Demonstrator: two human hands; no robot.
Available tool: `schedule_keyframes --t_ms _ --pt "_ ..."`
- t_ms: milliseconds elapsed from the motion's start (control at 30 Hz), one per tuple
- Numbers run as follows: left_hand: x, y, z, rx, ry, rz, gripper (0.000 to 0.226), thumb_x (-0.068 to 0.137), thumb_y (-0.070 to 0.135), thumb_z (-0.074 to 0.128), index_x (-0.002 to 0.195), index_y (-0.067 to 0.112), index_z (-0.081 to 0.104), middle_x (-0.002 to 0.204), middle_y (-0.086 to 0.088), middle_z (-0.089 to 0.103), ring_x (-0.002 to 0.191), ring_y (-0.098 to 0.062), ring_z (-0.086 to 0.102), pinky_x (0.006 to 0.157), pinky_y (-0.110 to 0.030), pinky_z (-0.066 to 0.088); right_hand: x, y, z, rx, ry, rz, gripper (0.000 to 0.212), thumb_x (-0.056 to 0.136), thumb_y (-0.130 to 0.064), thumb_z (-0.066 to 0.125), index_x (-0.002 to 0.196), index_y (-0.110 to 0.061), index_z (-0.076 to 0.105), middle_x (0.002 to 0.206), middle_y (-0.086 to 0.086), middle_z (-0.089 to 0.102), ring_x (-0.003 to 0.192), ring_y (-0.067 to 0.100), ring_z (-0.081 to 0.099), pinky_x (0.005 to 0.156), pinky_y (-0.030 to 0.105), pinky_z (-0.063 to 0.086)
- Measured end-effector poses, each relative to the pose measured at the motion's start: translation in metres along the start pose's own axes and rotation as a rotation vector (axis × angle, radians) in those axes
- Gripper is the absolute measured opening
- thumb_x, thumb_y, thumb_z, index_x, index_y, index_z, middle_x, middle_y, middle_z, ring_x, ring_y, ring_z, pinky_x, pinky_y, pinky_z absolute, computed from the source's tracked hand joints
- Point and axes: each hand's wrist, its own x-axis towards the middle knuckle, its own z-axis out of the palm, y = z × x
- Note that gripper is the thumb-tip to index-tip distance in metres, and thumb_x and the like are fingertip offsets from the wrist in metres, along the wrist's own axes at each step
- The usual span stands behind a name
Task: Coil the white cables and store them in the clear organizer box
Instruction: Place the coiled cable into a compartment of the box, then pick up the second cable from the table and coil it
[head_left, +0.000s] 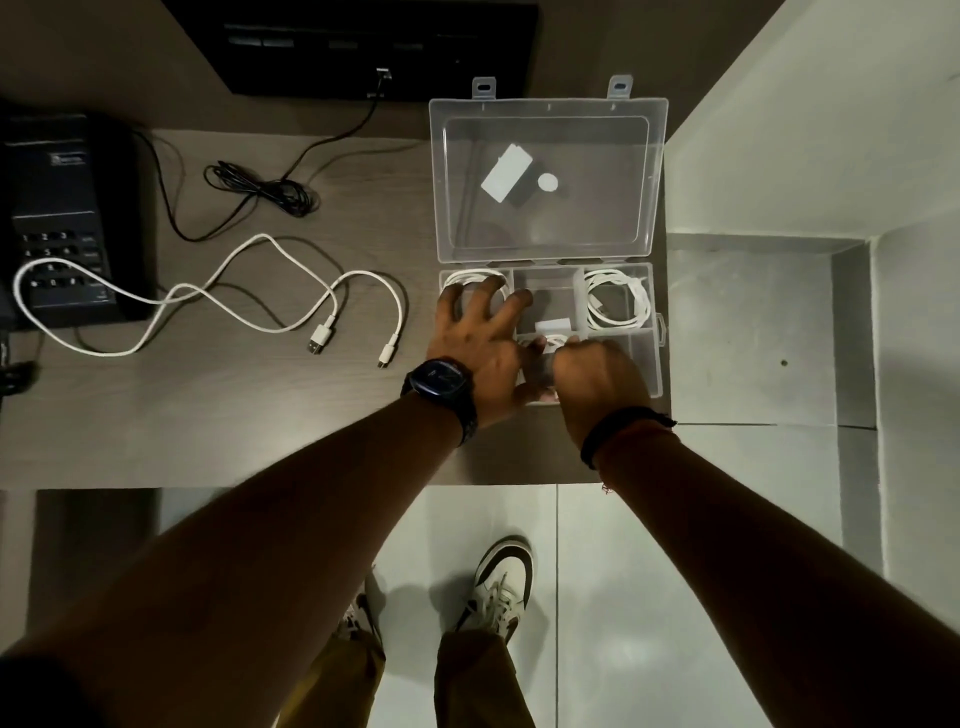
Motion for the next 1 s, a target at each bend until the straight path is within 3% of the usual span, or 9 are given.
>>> schedule_keyframes --t_ms 233,300,400,533,667,767,833,900,1000 --pt "-0.001 0.001 0.001 -0.025 -0.059 -0.037 0.052 0.075 0.071 0.045 0.12 0.047 0.055 0.154 0.0 0.019 0.141 -0.035 0.005 0.108 -0.064 -0.002 0.013 0.005 0.0 -0.03 0.051 0.128 0.022 0.091 -0.004 0.05 0.108 0.004 0.061 0.13 0.025 0.047 0.123 0.042 0.041 0.098 0.045 0.041" --pt "-0.002 0.001 0.002 -0.022 -0.042 -0.042 0.052 0.076 0.072 0.043 0.122 0.049 0.053 0.155 -0.001 0.017 0.142 -0.036 0.003 0.108 -0.064 -0.004 0.011 0.004 0.005 -0.015 0.099 0.164 0.021 0.088 -0.005 0.055 0.105 0.005 0.063 0.122 0.025 0.053 0.117 0.043 0.046 0.093 0.046 0.045" --pt "-0.002 0.001 0.004 -0.026 0.001 -0.06 0.056 0.076 0.076 0.032 0.121 0.049 0.053 0.156 -0.002 0.017 0.142 -0.037 0.001 0.107 -0.063 -0.01 -0.007 0.01 0.023 0.003 0.343 0.21 0.017 0.085 -0.011 0.062 0.092 0.003 0.069 0.098 0.027 0.063 0.089 0.046 0.058 0.071 0.044 0.05" --pt "-0.004 0.0 0.007 -0.031 -0.013 -0.058 0.059 0.075 0.076 0.031 0.122 0.048 0.052 0.157 -0.002 0.012 0.142 -0.037 -0.002 0.104 -0.06 -0.016 -0.027 0.021 0.05 0.05 0.365 0.23 0.036 0.091 -0.038 0.049 0.123 -0.025 0.058 0.103 0.022 0.057 0.092 0.041 0.052 0.07 0.042 0.046" --pt "-0.01 -0.007 0.007 -0.114 -0.087 0.011 0.052 0.08 0.067 0.041 0.129 0.05 0.044 0.158 0.001 0.004 0.142 -0.036 -0.001 0.109 -0.063 -0.004 -0.028 0.018 0.047 0.021 0.303 0.216 0.048 0.085 -0.046 0.045 0.129 -0.027 0.05 0.125 0.025 0.05 0.114 0.045 0.042 0.08 0.05 0.044" --pt "-0.027 -0.031 -0.004 -0.179 -0.011 0.069 0.05 0.081 0.052 0.053 0.129 0.04 0.05 0.154 -0.006 0.022 0.139 -0.035 0.017 0.109 -0.059 0.015 -0.03 0.014 0.038 0.028 0.337 0.237 0.056 0.086 -0.053 0.044 0.136 -0.027 0.042 0.132 0.025 0.045 0.12 0.046 0.04 0.086 0.052 0.042" --pt "-0.044 -0.056 -0.012 -0.225 0.097 0.002 0.04 0.08 0.042 0.062 0.119 0.032 0.061 0.14 -0.011 0.045 0.127 -0.037 0.039 0.1 -0.056 0.029 -0.029 0.002 0.023 0.107 0.447 0.239 0.051 0.09 -0.05 0.045 0.132 -0.021 0.049 0.128 0.025 0.049 0.114 0.045 0.046 0.085 0.05 0.043" --pt "-0.062 -0.083 -0.013 -0.241 0.188 -0.134 0.03 0.078 0.035 0.069 0.107 0.024 0.068 0.119 -0.013 0.06 0.108 -0.04 0.053 0.087 -0.052 0.039 -0.022 -0.019 0.011 0.256 0.581 0.166 0.038 0.09 -0.036 0.053 0.116 -0.01 0.063 0.113 0.026 0.058 0.1 0.044 0.055 0.08 0.045 0.045" --pt "-0.084 -0.119 -0.012 -0.233 0.182 -0.334 0.021 0.077 0.029 0.072 0.095 0.019 0.071 0.101 -0.014 0.066 0.093 -0.039 0.057 0.077 -0.046 0.041 -0.004 -0.068 -0.008 0.481 0.478 0.054 0.025 0.09 -0.023 0.056 0.101 -0.003 0.066 0.096 0.023 0.065 0.085 0.041 0.062 0.072 0.041 0.05"
